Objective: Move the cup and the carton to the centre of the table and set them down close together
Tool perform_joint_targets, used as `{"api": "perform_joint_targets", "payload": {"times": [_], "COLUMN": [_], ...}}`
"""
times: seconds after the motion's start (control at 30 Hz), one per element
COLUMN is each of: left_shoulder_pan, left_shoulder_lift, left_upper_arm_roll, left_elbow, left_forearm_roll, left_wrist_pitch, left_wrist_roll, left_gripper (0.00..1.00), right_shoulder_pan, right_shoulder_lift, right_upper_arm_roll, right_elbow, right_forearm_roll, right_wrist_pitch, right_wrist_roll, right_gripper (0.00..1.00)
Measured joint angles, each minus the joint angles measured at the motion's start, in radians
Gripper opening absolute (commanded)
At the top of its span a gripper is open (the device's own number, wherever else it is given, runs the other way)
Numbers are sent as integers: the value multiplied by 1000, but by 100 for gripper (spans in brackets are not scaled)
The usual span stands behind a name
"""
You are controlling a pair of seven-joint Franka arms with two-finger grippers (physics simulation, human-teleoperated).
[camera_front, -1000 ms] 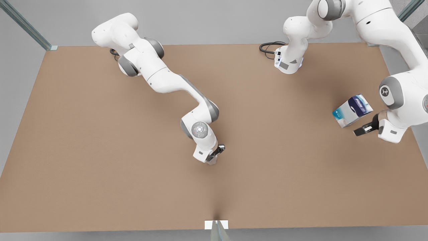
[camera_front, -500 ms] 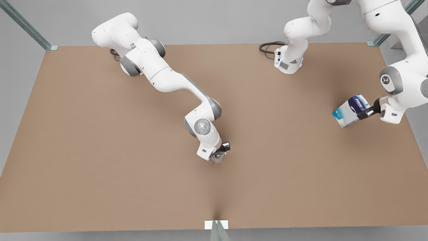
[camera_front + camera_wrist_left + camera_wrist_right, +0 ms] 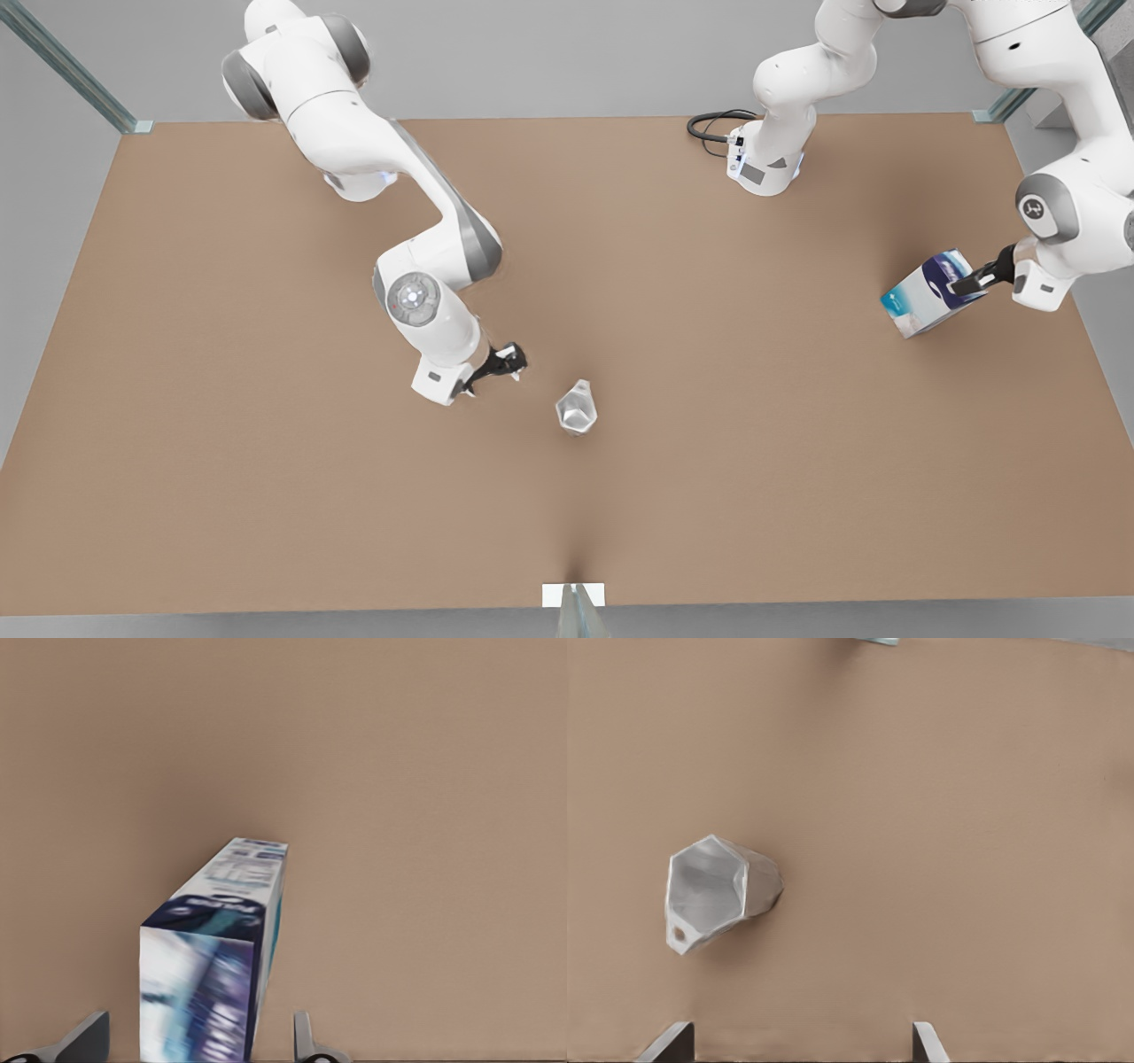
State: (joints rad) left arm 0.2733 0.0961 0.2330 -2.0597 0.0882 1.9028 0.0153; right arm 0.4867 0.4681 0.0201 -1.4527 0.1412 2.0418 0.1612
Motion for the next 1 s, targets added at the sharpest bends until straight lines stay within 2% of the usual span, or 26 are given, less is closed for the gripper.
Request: {"api": "perform_joint_targets", "payload": {"times": [0.03,0.1,0.23,0.27,0.3,0.37,0.6,0.67,0.7,1.0], "left_shoulder_pan": [5,11,21,20,17,29,34,35,35,33], "left_shoulder_lift": [1,10,16,17,18,27,79,79,79,81], "left_upper_arm_roll": [0,6,9,9,12,14,14,14,14,12], "left_elbow": [0,-2,-18,-19,-22,-22,-36,-36,-36,-34], "left_forearm_roll": [0,0,0,0,0,1,0,0,0,5], "left_wrist_pitch": [1,-1,-7,-7,-8,-8,11,12,10,4], "left_wrist_roll": [0,0,40,67,76,100,101,101,101,109], "left_gripper": [100,100,100,100,100,100,100,72,69,67], "right_shoulder_pan": [-23,-109,-478,-494,-454,-545,-510,-524,-530,-524], "right_shoulder_lift": [-55,-207,-348,-285,-273,-287,-276,-278,-277,-274], "right_upper_arm_roll": [-2,0,-5,-10,-12,-13,-9,-12,-12,-22], "right_elbow": [-9,-102,-78,10,37,50,107,109,109,129], "right_forearm_roll": [-5,-79,-144,-245,-250,-155,-140,-144,-143,-140], "right_wrist_pitch": [-100,-175,-403,-458,-470,-473,-457,-460,-457,-457], "right_wrist_roll": [1,14,-27,-102,-142,-183,-177,-178,-177,-175], "right_gripper": [100,100,100,100,100,100,100,100,100,100]}}
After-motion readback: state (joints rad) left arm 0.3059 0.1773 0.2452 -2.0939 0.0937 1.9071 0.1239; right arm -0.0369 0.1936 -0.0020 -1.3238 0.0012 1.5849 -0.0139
